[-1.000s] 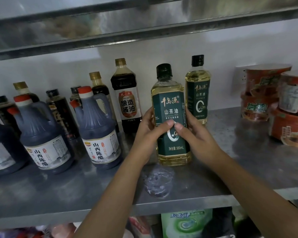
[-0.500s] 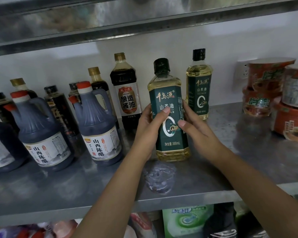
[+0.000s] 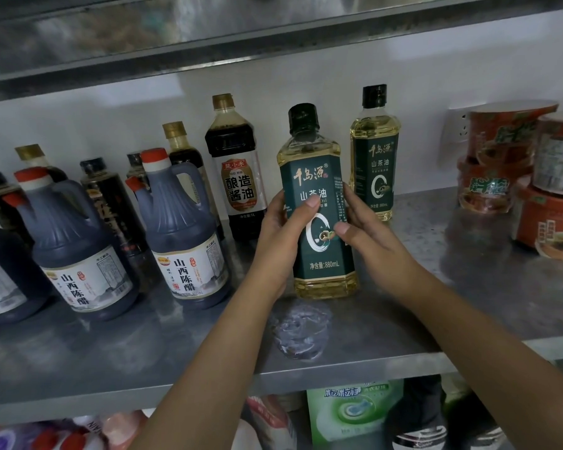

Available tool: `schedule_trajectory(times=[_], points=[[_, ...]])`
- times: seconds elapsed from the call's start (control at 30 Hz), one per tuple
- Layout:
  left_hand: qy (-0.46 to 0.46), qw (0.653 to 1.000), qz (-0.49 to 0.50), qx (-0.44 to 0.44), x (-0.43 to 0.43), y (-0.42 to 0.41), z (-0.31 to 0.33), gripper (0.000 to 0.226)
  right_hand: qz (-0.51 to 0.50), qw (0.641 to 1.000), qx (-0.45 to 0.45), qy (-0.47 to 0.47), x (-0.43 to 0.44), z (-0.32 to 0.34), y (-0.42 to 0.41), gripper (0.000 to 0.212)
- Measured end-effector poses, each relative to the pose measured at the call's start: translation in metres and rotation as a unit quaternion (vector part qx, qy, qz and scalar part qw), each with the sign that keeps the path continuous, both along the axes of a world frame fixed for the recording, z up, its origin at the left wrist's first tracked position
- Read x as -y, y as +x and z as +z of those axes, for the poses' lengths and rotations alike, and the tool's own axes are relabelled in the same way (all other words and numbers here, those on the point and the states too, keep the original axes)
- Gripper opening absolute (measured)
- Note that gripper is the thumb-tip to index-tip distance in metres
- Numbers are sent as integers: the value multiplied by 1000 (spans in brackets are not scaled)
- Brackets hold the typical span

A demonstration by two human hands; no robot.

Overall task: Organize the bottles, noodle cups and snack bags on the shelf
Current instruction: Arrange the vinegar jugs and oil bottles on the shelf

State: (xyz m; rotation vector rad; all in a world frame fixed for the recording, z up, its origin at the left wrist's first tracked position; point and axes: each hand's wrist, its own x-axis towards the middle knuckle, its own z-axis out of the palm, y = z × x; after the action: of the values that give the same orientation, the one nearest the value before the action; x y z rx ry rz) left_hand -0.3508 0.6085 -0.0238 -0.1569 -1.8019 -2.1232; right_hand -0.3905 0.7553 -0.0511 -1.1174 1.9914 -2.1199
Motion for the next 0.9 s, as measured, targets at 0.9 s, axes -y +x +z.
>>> schedule_trajectory(times=[0.9], points=[[72, 996, -56, -11, 1, 0, -2, 52, -6, 999, -38, 17, -3, 3, 6, 63]])
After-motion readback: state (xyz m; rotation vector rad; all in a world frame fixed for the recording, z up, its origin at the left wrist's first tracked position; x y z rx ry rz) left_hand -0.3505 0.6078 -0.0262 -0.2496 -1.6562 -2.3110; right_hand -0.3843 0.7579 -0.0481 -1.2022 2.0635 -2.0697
